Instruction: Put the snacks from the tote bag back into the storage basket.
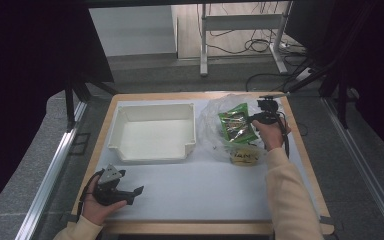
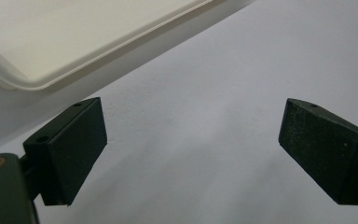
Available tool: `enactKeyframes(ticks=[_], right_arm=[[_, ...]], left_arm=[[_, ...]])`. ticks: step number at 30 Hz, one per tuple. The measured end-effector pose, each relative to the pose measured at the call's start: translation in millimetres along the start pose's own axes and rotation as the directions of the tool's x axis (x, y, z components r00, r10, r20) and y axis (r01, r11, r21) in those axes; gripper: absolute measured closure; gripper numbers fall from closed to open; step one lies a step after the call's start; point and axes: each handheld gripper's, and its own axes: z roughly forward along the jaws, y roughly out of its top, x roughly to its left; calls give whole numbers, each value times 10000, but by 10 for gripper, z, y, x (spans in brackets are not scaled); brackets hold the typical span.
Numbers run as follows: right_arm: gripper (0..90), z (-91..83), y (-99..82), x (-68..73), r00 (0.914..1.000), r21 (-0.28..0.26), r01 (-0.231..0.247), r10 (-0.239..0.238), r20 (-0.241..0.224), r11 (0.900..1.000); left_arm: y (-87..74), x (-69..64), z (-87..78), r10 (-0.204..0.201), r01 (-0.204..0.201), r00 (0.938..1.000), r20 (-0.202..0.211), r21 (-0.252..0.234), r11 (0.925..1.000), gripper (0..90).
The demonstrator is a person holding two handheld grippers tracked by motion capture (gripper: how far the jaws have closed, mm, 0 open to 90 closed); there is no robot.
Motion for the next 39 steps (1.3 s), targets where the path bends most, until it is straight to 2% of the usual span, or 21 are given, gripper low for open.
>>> enactKeyframes(ticks=[20,39], right_arm=[[895,-198,-31,-82,9982,-709,-331,294,-522,9969],[896,-367,-31,-123,9939,-1442,-627,487,-988,9876]], left_arm=[[0,-1,1,-2,2,10000,-18,12,10000,78],[-1,-3,2,-5,5,10000,-28,24,10000,79]])
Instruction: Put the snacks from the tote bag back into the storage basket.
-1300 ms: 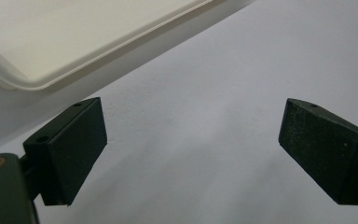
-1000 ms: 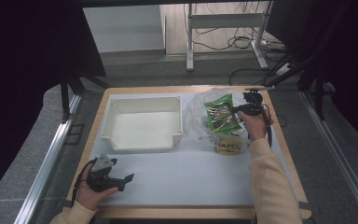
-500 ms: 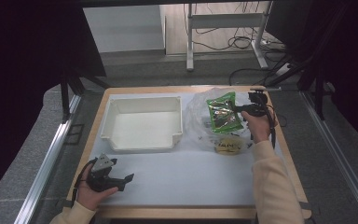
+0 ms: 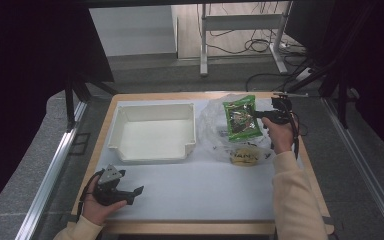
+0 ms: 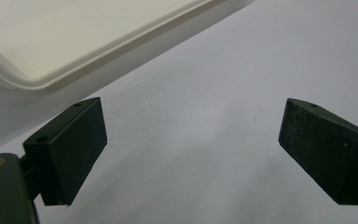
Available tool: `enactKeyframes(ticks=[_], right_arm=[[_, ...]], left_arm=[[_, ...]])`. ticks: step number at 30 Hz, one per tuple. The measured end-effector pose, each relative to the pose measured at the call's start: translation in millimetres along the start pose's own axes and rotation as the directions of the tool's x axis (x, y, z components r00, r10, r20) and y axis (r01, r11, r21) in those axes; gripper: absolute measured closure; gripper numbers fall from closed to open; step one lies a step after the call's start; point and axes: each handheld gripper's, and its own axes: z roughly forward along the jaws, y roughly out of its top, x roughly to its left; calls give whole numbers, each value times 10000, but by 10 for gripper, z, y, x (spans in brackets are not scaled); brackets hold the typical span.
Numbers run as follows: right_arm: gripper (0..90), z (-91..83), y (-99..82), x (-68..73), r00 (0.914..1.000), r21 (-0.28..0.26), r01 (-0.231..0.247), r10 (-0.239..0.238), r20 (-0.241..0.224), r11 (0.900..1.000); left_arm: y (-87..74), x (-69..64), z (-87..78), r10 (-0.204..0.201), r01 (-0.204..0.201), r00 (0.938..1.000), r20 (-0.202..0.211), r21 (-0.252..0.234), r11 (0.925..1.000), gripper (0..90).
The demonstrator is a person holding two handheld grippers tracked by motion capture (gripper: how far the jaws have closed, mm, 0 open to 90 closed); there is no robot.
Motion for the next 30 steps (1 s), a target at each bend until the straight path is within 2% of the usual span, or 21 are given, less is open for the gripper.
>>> enactKeyframes(ticks=[16,30], right_arm=[[896,-99,25,62,9995,-567,149,-164,-275,9983],[896,-201,45,168,9964,-1039,109,-195,-820,9945]], left_arm=[[0,0,-2,8,-8,10000,3,24,10000,78],[1,-1,1,5,-5,10000,-10,30,10000,78]])
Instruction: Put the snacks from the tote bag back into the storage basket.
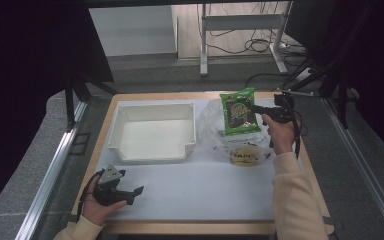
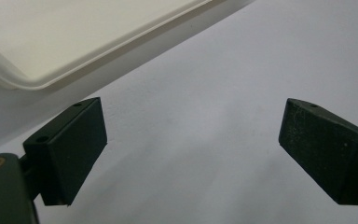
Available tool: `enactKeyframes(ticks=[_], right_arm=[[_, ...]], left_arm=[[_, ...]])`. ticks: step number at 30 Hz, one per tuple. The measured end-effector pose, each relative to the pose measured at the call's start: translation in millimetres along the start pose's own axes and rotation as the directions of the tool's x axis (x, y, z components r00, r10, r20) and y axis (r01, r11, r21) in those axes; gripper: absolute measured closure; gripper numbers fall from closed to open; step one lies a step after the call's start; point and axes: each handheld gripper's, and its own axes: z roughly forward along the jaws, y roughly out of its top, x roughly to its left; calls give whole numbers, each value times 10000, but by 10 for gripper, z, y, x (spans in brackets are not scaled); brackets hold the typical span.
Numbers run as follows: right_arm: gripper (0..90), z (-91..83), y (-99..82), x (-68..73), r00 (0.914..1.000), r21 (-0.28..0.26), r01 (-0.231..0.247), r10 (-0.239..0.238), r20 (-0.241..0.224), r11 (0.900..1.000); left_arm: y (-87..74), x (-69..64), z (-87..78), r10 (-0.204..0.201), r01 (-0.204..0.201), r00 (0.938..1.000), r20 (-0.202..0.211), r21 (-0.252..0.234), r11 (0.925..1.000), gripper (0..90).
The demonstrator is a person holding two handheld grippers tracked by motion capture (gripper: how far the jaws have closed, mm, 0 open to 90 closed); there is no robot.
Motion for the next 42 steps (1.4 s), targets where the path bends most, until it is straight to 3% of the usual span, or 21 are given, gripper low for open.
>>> enactKeyframes(ticks=[42], right_arm=[[896,90,-16,257,9967,-231,59,-78,-812,9997]], left_arm=[[0,1,-4,11,-11,10000,14,-30,10000,78]])
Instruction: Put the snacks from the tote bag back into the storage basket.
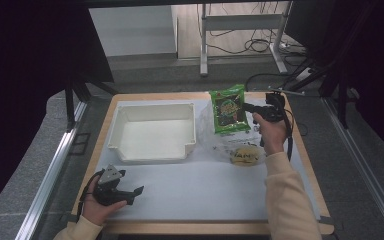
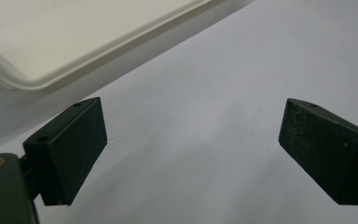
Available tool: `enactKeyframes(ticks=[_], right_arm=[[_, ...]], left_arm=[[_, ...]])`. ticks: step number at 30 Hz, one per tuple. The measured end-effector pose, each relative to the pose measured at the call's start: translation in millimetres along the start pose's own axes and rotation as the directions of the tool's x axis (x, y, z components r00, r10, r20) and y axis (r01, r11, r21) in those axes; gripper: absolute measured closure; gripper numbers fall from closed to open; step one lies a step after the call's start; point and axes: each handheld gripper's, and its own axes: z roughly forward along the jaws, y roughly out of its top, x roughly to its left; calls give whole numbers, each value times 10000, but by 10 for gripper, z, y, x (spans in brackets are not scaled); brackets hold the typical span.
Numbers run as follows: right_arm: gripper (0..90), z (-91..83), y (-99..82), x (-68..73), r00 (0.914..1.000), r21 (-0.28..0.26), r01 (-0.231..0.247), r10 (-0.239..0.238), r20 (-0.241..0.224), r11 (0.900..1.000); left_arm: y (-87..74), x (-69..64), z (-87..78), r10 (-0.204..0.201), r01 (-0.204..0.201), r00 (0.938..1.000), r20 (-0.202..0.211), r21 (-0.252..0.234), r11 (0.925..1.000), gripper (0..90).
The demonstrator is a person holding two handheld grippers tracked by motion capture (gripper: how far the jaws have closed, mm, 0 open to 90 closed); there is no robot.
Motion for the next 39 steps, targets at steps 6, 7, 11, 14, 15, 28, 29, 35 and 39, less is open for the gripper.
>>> enactKeyframes(ticks=[6,7,11,14,15,28,29,35,39], right_arm=[[896,26,-19,33,9998,15,40,-40,-189,10000],[897,28,-21,38,9998,4,56,-56,-200,10000],[897,30,-24,63,9994,-40,74,-75,-326,10000],[897,38,-26,96,9991,-46,101,-103,-411,9999],[896,41,-27,106,9990,-35,114,-115,-442,9999],[897,136,-19,267,9967,47,288,-283,-764,9996],[897,141,-18,278,9963,46,296,-291,-814,9996],[897,179,-23,342,9949,62,338,-331,-957,9994],[897,204,-28,374,9939,63,381,-372,-1040,9993]], left_arm=[[0,0,0,-3,3,10000,11,12,10000,78],[0,1,1,-2,2,10000,13,17,10000,78],[0,-1,1,3,-3,10000,4,9,10000,78],[0,-2,1,-2,2,10000,5,9,10000,78],[0,-2,1,1,-1,10000,9,9,10000,78],[0,-3,1,-12,12,10000,19,-3,10000,78],[0,-3,1,-15,15,10000,19,-5,10000,78],[0,-2,0,-17,17,10000,19,-14,10000,78],[0,-1,-2,-29,29,10000,13,-45,10000,78]])
